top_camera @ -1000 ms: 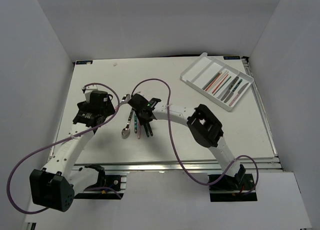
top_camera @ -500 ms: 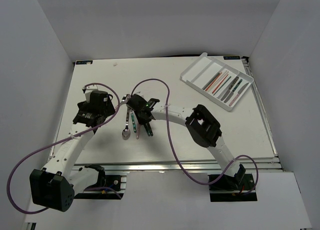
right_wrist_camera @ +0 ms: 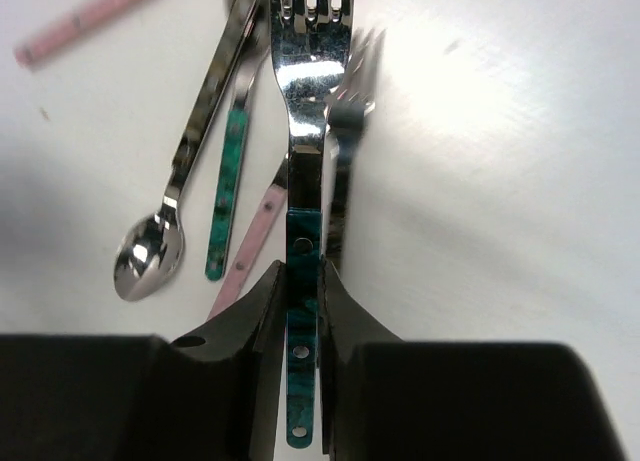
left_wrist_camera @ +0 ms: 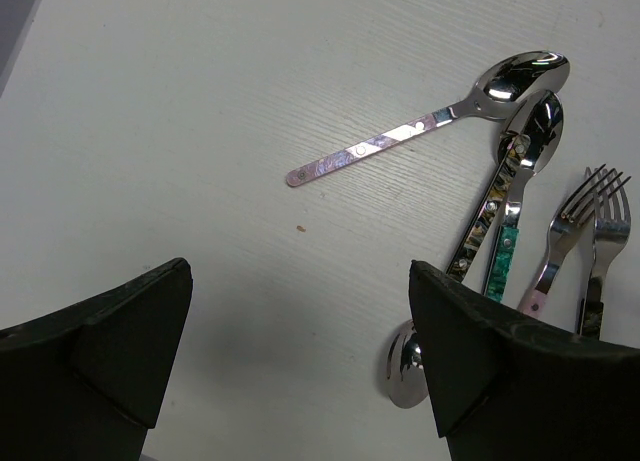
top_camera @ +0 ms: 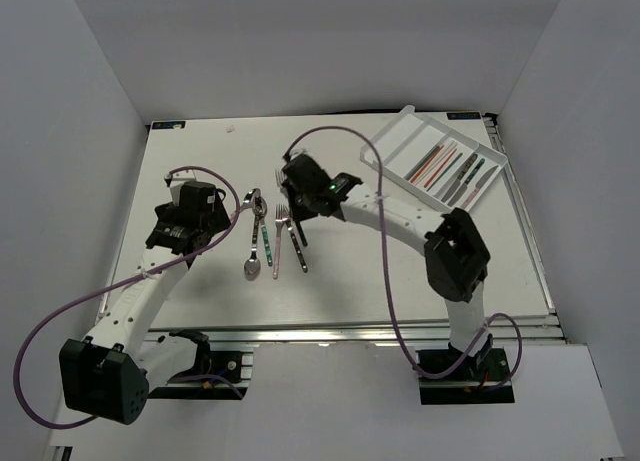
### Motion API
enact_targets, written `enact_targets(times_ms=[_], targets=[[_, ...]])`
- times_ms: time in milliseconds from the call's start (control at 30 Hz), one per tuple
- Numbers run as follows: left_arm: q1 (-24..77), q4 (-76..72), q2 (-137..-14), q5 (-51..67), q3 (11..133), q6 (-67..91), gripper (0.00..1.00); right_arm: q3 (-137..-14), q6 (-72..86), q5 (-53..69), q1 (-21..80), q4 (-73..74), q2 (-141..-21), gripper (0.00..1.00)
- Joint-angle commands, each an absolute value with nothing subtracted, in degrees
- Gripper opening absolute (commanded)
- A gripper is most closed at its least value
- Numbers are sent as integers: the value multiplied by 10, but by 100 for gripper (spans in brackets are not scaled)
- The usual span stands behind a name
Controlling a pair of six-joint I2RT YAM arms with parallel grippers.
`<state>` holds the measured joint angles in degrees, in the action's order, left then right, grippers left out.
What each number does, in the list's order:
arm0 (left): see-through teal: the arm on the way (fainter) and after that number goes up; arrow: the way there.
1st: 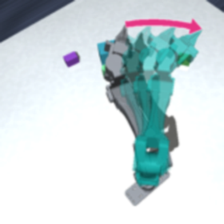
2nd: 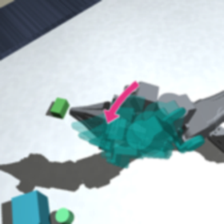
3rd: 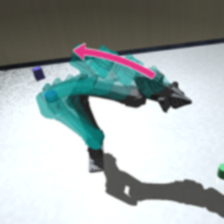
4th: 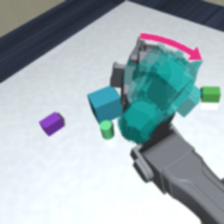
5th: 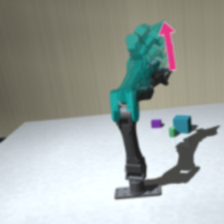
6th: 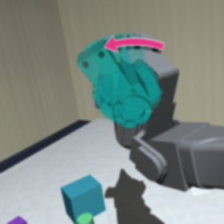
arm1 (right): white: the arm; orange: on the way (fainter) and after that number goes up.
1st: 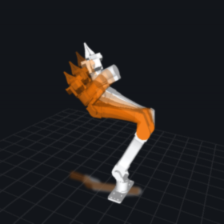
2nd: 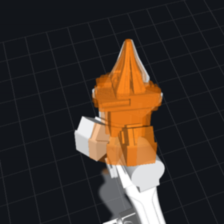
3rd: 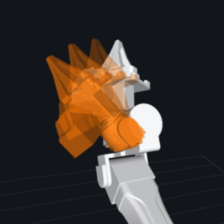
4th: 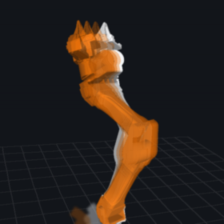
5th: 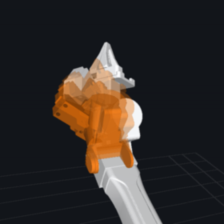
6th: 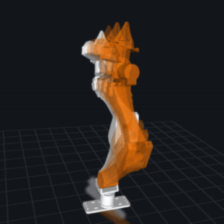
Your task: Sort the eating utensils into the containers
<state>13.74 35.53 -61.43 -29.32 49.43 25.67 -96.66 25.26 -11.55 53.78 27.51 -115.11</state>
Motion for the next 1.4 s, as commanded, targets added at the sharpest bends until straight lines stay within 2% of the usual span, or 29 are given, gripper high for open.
enact_targets(times_ms=[0, 300, 467, 667, 1033, 1133, 1167, 1233, 1267, 1333, 1367], targets=[[137, 351, -608, -290, 492, 253, 98, -951, 258, -105, 462, 237, -1103, 0], [136, 348, -608, -288, 492, 252, 98, -982, 311, -125, 248, 215, -1134, 0], [136, 346, -613, -282, 492, 250, 98, -1035, 368, -86, 147, 193, -1208, 0], [136, 345, -615, -273, 491, 249, 98, -1109, 406, -63, 79, 213, -1277, 1], [136, 344, -621, -265, 490, 246, 98, -1208, 428, -5, 31, 211, -1365, 5], [136, 343, -621, -265, 491, 246, 98, -1221, 426, 24, 31, 216, -1380, 15], [136, 343, -621, -264, 490, 245, 98, -1220, 427, 31, 31, 215, -1381, 23], [136, 343, -621, -265, 490, 245, 98, -1216, 429, 33, 31, 215, -1377, 31], [136, 343, -621, -264, 490, 245, 98, -1204, 431, 34, 31, 210, -1367, 40], [137, 343, -622, -264, 490, 245, 98, -1194, 432, 33, 31, 205, -1352, 49], [136, 343, -621, -264, 490, 245, 98, -1187, 431, 33, 31, 200, -1343, 58]])
